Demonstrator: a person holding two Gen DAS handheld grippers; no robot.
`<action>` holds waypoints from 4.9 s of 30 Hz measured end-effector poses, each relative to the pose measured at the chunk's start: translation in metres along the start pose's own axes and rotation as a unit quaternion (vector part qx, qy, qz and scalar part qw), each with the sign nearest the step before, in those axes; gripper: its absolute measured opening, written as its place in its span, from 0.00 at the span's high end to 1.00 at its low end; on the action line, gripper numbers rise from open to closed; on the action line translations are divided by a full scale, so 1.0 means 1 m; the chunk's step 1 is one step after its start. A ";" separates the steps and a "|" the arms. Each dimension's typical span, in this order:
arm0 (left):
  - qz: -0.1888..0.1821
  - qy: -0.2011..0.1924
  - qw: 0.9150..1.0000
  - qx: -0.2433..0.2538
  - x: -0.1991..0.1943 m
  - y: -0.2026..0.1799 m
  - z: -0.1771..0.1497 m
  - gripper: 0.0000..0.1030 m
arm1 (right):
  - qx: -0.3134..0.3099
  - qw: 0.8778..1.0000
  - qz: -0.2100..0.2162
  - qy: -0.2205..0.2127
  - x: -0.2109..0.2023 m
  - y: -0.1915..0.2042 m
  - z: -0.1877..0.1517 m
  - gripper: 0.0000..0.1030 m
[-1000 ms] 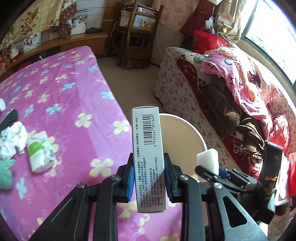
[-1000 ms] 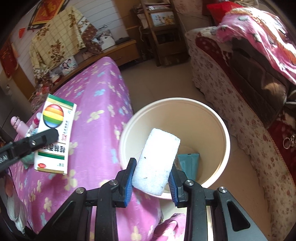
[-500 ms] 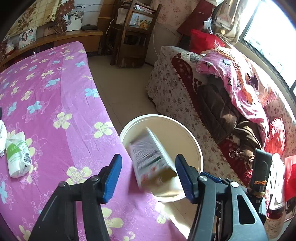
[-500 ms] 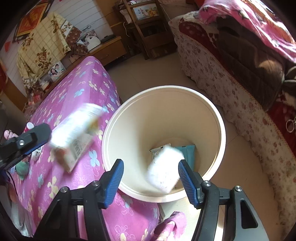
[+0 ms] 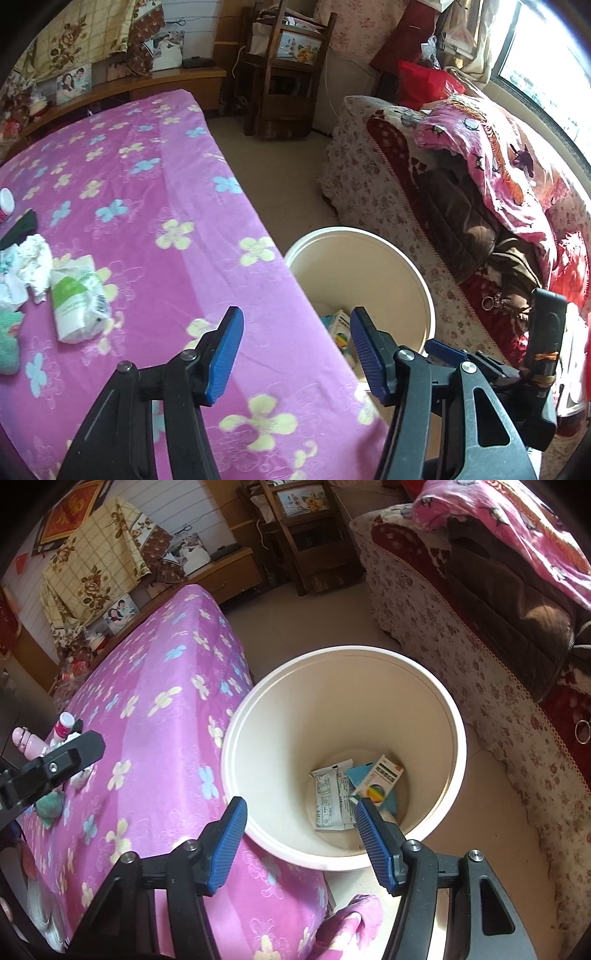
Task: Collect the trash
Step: 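Move both open tools back over the remaining trash on the table, then grasp the Levamlodipine box with the left tool while the right tool grasps the green-labelled tissue pack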
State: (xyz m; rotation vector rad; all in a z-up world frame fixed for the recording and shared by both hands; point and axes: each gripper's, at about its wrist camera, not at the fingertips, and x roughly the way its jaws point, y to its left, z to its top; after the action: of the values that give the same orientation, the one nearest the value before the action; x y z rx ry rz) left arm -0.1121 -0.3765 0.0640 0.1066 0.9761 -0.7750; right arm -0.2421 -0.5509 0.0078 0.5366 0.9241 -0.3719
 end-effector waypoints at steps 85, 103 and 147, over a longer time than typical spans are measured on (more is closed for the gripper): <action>0.079 -0.001 0.996 -0.035 -0.130 0.266 -0.018 0.23 | -0.228 0.967 0.113 0.031 0.048 0.294 0.004 0.33; 0.111 0.047 0.993 -0.016 -0.092 0.278 -0.005 0.23 | -0.255 0.962 0.087 0.038 0.096 0.312 0.018 0.33; 0.125 -0.018 0.991 -0.036 -0.147 0.218 -0.060 0.41 | -0.264 0.957 0.111 -0.039 -0.004 0.285 -0.050 0.53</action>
State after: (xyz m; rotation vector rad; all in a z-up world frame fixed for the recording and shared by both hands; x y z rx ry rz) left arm -0.0628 -0.1123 0.0890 0.1492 0.9334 -0.5096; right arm -0.1283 -0.2915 0.0648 0.1289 0.8340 0.0631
